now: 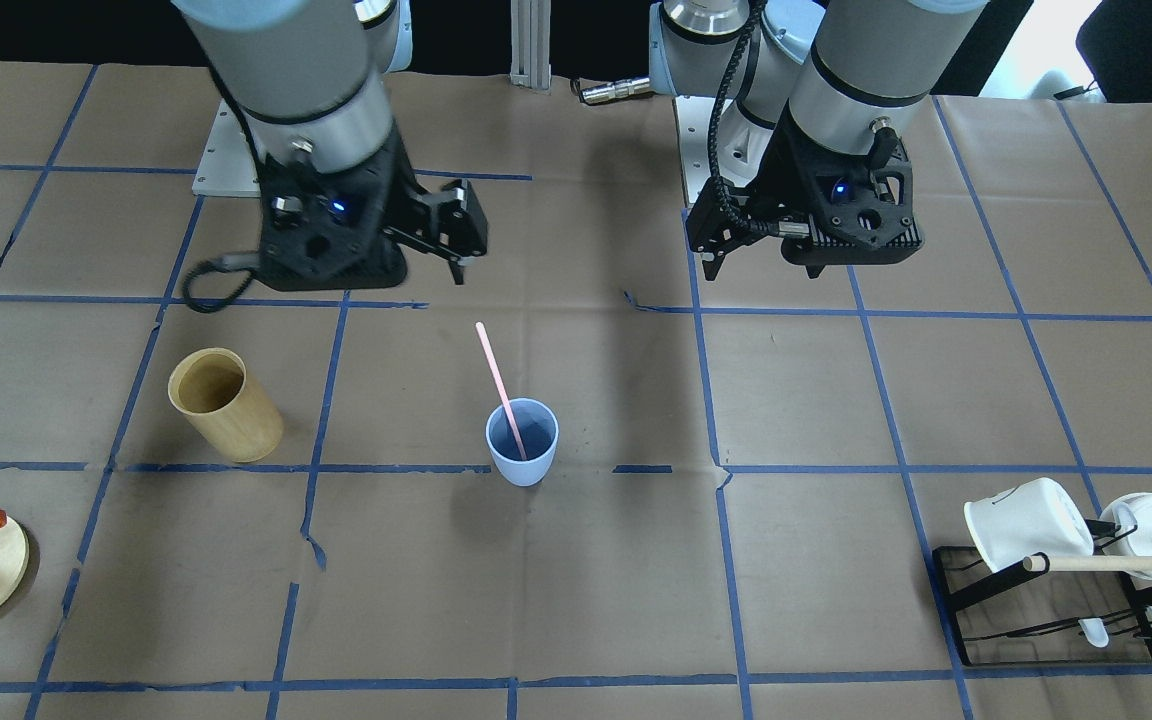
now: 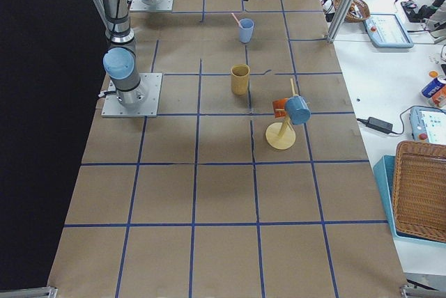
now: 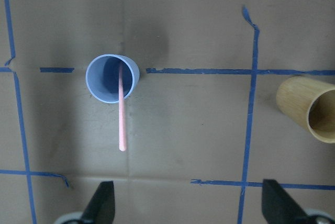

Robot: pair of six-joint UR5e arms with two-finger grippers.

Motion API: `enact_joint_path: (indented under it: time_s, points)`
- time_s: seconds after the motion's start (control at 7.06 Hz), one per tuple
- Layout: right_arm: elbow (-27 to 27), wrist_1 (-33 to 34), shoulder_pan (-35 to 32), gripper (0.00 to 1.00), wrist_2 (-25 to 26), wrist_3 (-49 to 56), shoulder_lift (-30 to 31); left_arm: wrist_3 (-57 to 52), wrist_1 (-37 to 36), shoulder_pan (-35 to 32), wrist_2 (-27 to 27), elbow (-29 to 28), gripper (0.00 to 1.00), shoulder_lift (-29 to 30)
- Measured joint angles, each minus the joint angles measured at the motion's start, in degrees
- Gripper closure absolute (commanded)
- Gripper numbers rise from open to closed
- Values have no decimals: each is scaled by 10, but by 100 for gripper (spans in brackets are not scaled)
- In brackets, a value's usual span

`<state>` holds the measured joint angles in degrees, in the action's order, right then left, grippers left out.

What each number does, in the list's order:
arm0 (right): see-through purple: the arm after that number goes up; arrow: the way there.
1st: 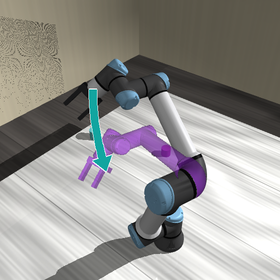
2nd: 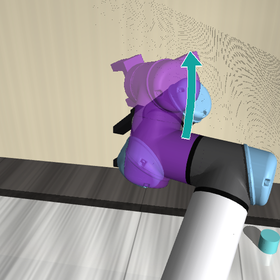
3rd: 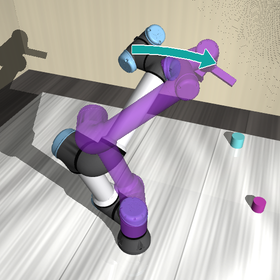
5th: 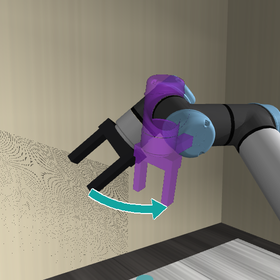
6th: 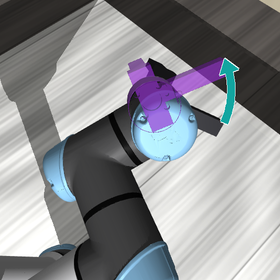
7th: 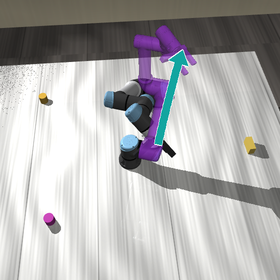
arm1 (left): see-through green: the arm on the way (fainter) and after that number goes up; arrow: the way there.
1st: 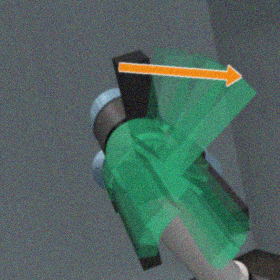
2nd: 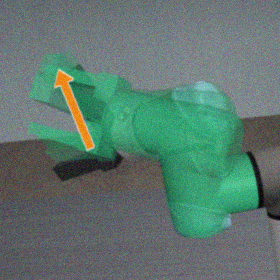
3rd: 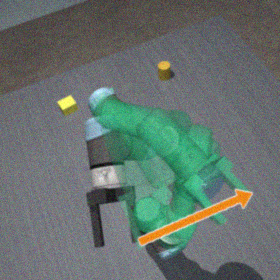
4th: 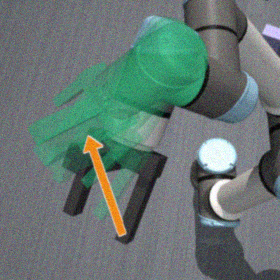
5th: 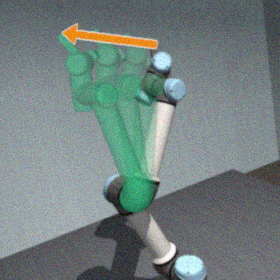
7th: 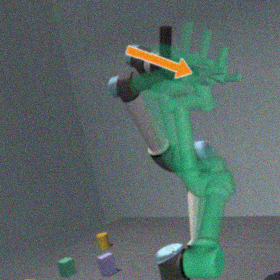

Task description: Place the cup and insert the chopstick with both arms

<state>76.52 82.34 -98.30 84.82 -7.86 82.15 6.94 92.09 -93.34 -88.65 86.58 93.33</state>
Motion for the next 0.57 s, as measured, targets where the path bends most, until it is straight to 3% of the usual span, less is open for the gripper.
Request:
enact_joint_path:
  time_s: [0.57]
  points:
    - [139, 65, 69, 0, 25, 11, 102, 0, -1, 0, 1, 0, 0, 1]
